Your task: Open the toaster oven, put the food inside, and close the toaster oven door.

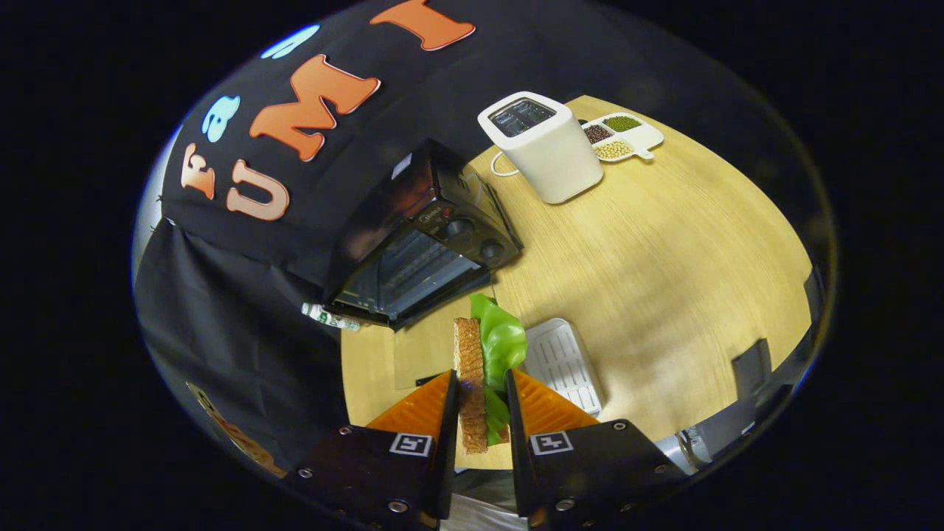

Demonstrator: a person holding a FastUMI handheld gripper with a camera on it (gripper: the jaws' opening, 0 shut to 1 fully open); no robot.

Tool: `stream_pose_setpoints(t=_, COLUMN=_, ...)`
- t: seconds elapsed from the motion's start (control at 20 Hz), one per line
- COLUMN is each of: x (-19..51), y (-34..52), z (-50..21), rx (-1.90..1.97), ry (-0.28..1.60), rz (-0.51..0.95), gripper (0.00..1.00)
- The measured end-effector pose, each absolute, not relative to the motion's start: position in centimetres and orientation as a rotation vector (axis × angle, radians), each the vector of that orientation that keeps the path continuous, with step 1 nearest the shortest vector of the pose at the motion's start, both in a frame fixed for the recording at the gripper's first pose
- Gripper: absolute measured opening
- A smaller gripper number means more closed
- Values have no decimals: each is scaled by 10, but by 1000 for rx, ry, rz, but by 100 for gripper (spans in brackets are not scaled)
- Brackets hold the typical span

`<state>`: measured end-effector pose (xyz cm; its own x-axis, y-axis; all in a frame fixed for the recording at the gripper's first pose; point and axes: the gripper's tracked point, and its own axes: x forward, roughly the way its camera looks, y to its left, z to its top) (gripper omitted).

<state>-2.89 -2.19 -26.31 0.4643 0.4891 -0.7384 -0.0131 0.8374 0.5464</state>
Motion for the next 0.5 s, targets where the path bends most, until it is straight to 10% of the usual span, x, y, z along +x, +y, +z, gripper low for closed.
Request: stream_pose_setpoints(t=0.5, x=0, y=66, z=-268, rx=782, ry=932, rz=398, gripper=34)
